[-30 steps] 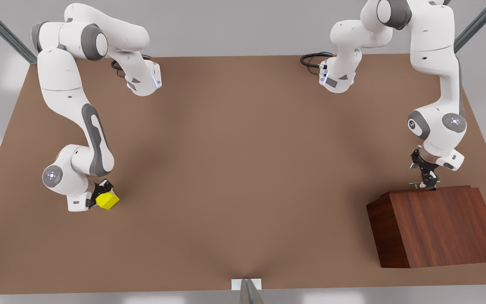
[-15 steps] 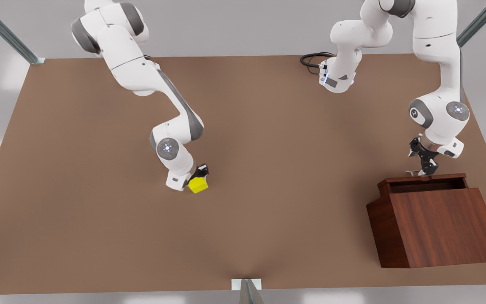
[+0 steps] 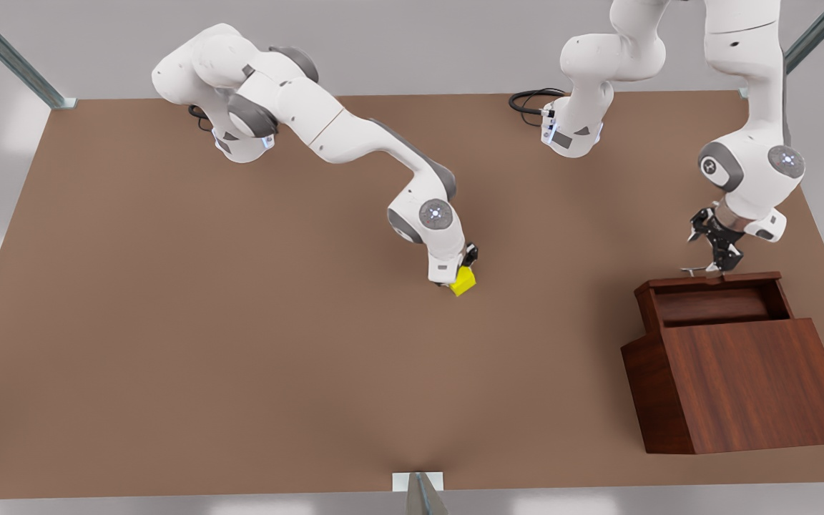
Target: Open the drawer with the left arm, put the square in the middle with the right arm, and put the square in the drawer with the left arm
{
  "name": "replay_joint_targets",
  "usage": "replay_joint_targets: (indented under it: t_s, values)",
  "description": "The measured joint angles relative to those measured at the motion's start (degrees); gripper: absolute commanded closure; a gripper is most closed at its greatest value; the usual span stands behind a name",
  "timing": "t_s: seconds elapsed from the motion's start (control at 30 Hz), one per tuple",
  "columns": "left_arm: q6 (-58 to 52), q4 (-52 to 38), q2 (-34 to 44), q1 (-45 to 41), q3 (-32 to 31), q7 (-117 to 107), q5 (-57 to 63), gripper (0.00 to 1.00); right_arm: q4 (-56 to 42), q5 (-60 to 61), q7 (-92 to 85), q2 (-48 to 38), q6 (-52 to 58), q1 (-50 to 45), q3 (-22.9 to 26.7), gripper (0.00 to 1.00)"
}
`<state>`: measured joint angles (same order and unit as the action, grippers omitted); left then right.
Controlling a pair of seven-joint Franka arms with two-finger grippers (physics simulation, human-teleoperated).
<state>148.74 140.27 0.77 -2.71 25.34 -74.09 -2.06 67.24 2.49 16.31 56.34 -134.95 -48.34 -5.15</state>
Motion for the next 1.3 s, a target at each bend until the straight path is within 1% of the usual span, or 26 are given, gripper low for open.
replay_joint_targets:
  t_s: [0.07, 0.13, 0.27, 0.3, 0.33, 0.37, 0.4, 0.43, 0.47, 0.5, 0.53, 0.57, 0.6, 0.63, 0.67, 0.7, 0.73, 0.77, 0.83, 0.93, 1.03, 1.13, 1.27, 1.3]
  values:
    - [-3.73, 0.0, 3.52, -0.3, 0.23, 0.45, 0.3, 0.0, 0.08, -0.12, -0.22, 0.0, 0.04, -0.08, 0.32, 0.0]
    - [-6.62, -0.9, 5.27, -3.32, 0.24, 3.31, 1.8, 0.0, 0.0, -0.12, -0.23, -0.16, 0.04, -0.08, 0.32, 0.0]
    - [-19.61, -14.32, 1.37, -7.75, 0.18, 18.14, 3.03, 0.0, 0.49, -0.04, 0.01, -1.34, 0.12, -0.07, 0.8, 0.0]
    - [-24.73, -18.84, -0.37, -9.35, 0.21, 26.09, 2.24, 0.0, 0.65, 0.02, 0.08, -2.42, 0.67, -0.09, 0.84, 0.0]
    - [-30.11, -25.1, -4.02, -10.71, 0.43, 33.96, 0.53, 0.0, 1.5, 0.71, 0.29, -4.67, 0.99, -0.5, 1.95, 0.0]
    - [-32.14, -28.98, -6.31, -11.83, 0.12, 36.63, -1.12, 0.0, 2.09, 0.75, 0.12, -6.99, 3.49, -0.68, 3.43, 0.0]
    - [-32.44, -31.28, -7.76, -13.49, -0.41, 40.12, -2.39, 0.0, 4.66, 0.76, 0.28, -11.65, 8.0, 0.05, 5.98, 0.0]
    - [-34.0, -34.62, -9.55, -14.25, -2.05, 43.89, -3.36, 0.0, 10.92, 0.23, -0.38, -18.69, 9.99, 3.05, 9.43, 0.0]
    - [-36.7, -37.79, -10.73, -14.19, -4.65, 48.35, -4.08, 0.0, 17.36, 0.25, -0.37, -26.43, 10.61, 10.66, 9.71, 0.0]
    - [-37.74, -39.17, -11.74, -14.19, -8.24, 53.13, -4.46, 0.0, 21.36, 0.11, -1.09, -31.58, 14.67, 17.93, 9.73, 0.0]
    - [-40.3, -44.9, -14.59, -14.53, -12.57, 53.98, -4.59, 0.0, 26.15, -0.26, -3.29, -37.66, 19.72, 23.25, 9.71, 0.0]
    - [-46.01, -52.86, -19.0, -15.08, -16.64, 53.97, -4.63, 0.0, 27.28, -0.25, -10.53, -41.13, 23.26, 32.56, 9.53, 0.0]
    - [-48.0, -56.5, -21.11, -17.12, -18.71, 54.04, -4.39, 0.0, 26.81, -0.22, -11.66, -43.33, 26.02, 37.47, 9.26, 0.0]
    - [-48.22, -56.94, -21.97, -18.49, -20.04, 55.47, -4.06, 0.0, 23.35, -0.17, -11.98, -44.16, 30.73, 45.74, 4.62, 0.0]
    - [-48.2, -57.03, -22.63, -18.91, -24.05, 59.18, -3.81, 0.0, 20.74, -0.41, -12.85, -44.92, 34.76, 50.87, 1.94, 0.0]
    - [-48.19, -57.04, -23.19, -19.38, -26.77, 63.61, -3.59, 0.0, 19.39, -0.85, -16.73, -45.19, 35.83, 49.74, 4.37, 0.0]
    - [-48.1, -57.04, -23.98, -21.27, -27.5, 71.23, -3.36, 0.0, 18.14, -0.82, -19.15, -44.88, 35.9, 45.94, 9.33, 0.0]
    - [-47.63, -57.04, -25.17, -25.66, -27.53, 76.33, -2.29, 0.0, 17.49, -0.85, -19.12, -44.15, 35.9, 44.27, 10.72, 0.0]
    - [-45.21, -56.65, -27.46, -30.15, -27.86, 79.68, 1.49, 0.0, 14.02, -0.82, -18.88, -42.62, 37.48, 44.16, 10.86, 0.0]
    - [-40.5, -56.21, -30.35, -32.81, -27.98, 83.82, 4.55, 0.0, 13.99, -0.75, -19.61, -42.87, 37.8, 45.04, 10.95, 0.0]
    - [-37.01, -56.09, -34.24, -32.99, -28.7, 87.7, 5.66, 0.0, 12.1, -0.14, -19.39, -43.34, 38.01, 45.17, 11.48, 0.0]
    - [-28.48, -50.1, -34.62, -33.64, -28.85, 88.33, 6.09, 0.0, 11.07, -0.01, -19.39, -42.97, 37.93, 45.24, 11.65, 0.0]
    - [-23.06, -42.58, -33.66, -34.03, -28.86, 88.33, 6.41, 0.0, 10.65, -0.37, -19.38, -42.76, 37.73, 45.39, 11.91, 0.0]
    - [-21.04, -40.54, -33.56, -34.06, -28.86, 88.46, 6.57, 0.0, 10.63, -0.19, -19.35, -42.88, 37.8, 45.07, 12.75, 0.0]
